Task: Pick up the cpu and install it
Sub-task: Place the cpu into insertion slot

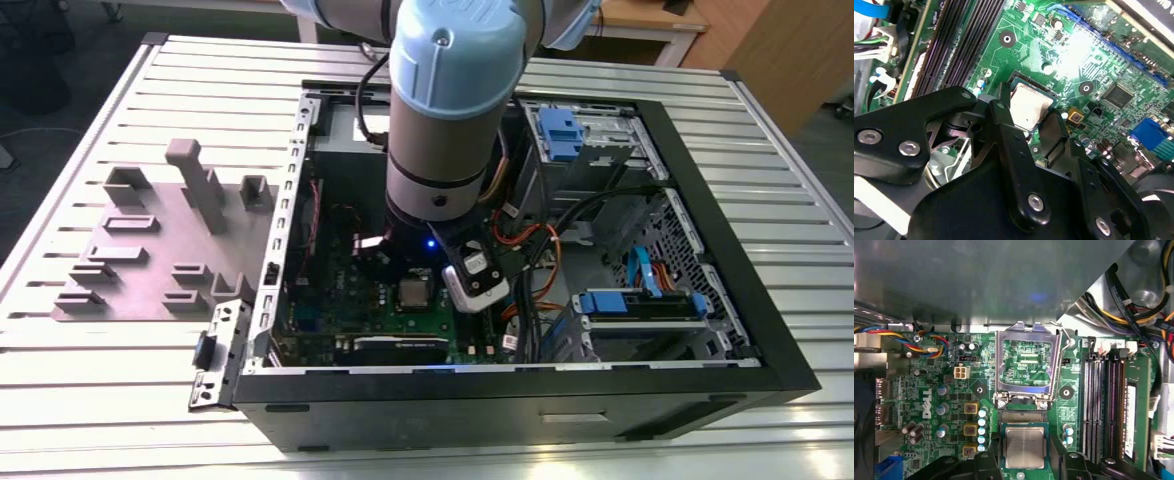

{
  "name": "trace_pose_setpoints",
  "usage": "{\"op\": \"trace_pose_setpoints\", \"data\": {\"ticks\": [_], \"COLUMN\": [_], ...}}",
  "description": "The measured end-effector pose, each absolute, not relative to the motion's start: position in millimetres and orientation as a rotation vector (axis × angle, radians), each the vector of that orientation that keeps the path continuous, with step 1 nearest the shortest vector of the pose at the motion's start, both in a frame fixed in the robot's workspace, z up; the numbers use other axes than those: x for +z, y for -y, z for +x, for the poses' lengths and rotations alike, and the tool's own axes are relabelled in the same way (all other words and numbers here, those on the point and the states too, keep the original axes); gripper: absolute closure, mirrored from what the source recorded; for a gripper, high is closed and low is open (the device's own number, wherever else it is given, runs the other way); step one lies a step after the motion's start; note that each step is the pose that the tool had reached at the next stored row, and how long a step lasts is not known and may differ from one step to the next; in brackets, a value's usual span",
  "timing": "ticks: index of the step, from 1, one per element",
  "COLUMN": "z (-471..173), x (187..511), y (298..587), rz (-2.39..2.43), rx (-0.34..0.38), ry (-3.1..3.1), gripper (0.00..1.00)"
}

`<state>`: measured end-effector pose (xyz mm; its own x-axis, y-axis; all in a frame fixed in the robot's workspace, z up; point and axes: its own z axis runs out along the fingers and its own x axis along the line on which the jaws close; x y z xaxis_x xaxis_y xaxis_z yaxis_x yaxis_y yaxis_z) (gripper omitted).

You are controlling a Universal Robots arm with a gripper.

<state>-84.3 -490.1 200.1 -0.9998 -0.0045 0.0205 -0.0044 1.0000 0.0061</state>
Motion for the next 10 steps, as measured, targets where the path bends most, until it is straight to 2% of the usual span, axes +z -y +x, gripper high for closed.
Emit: {"op": "trace_pose_setpoints", "data": {"ticks": [10], "z": [-85.1], "x": [195.1], "y": [489.8], "rz": [0.007], "rx": [-0.013], "ry": [3.121], "gripper": [0.53]}}
